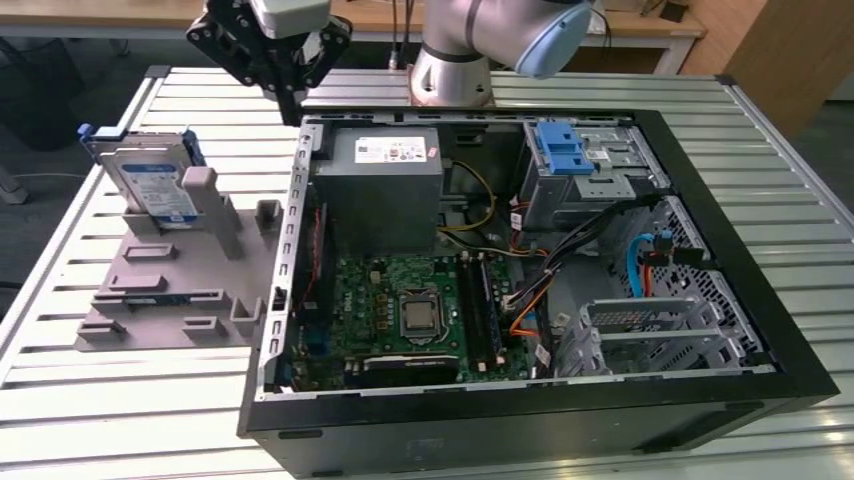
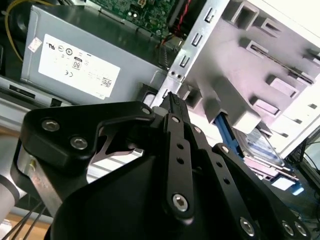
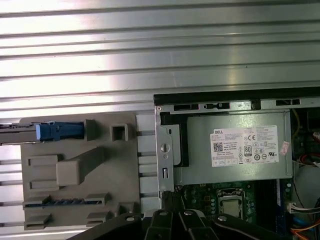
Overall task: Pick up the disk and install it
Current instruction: 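Reach for the disk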
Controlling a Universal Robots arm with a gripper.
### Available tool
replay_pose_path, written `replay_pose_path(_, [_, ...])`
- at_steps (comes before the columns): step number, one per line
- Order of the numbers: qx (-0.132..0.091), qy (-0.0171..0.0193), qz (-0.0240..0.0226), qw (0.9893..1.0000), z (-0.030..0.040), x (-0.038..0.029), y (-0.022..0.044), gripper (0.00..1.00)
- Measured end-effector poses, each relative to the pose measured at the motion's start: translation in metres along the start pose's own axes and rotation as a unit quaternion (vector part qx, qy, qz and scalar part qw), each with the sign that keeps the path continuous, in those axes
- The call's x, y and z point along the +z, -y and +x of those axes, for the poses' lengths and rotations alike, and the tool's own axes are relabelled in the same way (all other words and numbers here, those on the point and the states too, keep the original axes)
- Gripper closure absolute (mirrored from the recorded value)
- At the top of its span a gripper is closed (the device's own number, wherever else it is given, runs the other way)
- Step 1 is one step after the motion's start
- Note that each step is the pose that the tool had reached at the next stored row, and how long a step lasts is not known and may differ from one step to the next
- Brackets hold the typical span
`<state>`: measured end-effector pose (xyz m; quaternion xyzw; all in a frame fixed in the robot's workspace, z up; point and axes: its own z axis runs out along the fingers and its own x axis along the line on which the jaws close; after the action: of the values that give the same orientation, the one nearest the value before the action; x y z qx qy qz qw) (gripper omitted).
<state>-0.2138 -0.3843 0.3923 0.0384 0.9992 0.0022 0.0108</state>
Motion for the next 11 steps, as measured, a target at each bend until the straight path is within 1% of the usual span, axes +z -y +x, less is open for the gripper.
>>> replay_pose_path(3, [0.0, 0.0003, -0.0001, 1.0, 0.0058, 0.0, -0.0004, 0.89])
replay_pose_path(7, [0.0, 0.0003, -0.0001, 1.0, 0.011, 0.0, -0.0011, 0.89])
replay_pose_path(11, [0.0, 0.0003, -0.0001, 1.0, 0.0177, -0.0001, -0.0017, 0.89])
